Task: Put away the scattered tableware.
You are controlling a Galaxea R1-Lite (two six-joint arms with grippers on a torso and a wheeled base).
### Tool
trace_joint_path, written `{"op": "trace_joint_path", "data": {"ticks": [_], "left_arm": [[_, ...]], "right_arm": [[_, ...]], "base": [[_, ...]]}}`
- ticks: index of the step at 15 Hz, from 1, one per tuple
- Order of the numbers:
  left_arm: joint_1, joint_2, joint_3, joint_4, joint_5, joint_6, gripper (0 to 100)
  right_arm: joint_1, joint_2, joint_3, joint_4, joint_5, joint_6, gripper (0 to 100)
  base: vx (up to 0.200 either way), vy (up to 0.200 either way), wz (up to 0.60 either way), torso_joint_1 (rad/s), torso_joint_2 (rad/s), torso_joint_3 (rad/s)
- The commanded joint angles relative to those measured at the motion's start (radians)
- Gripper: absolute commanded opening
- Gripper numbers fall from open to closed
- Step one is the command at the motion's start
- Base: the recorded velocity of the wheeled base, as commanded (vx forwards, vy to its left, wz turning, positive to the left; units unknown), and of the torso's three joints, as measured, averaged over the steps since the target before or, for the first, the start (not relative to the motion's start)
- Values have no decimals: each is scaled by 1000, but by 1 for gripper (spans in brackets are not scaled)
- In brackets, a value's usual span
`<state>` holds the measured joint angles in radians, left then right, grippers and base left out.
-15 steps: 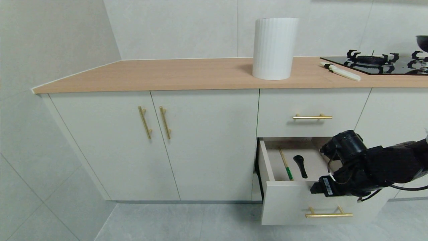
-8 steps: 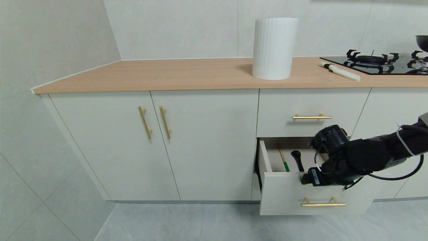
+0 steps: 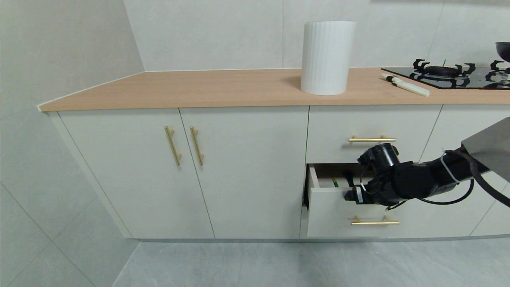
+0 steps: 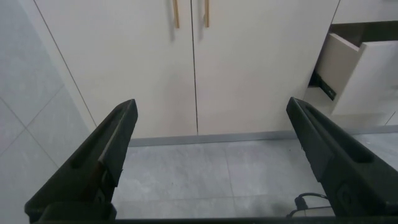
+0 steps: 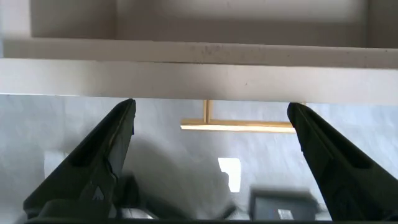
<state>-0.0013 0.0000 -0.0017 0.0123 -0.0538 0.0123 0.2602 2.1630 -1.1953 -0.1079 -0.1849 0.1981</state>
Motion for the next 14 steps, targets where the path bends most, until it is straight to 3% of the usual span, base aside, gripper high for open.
{"op": "trace_joint_path", "data": {"ticks": [1, 14], "left_arm": [[0, 0, 0, 0, 0, 0, 100], [0, 0, 0, 0, 0, 0, 100]], "right_arm": [[-9, 43, 13, -32, -7, 0, 100], [-81, 193, 29, -480, -54, 7, 100]], "base": [[0, 0, 0, 0, 0, 0], [0, 0, 0, 0, 0, 0]]}}
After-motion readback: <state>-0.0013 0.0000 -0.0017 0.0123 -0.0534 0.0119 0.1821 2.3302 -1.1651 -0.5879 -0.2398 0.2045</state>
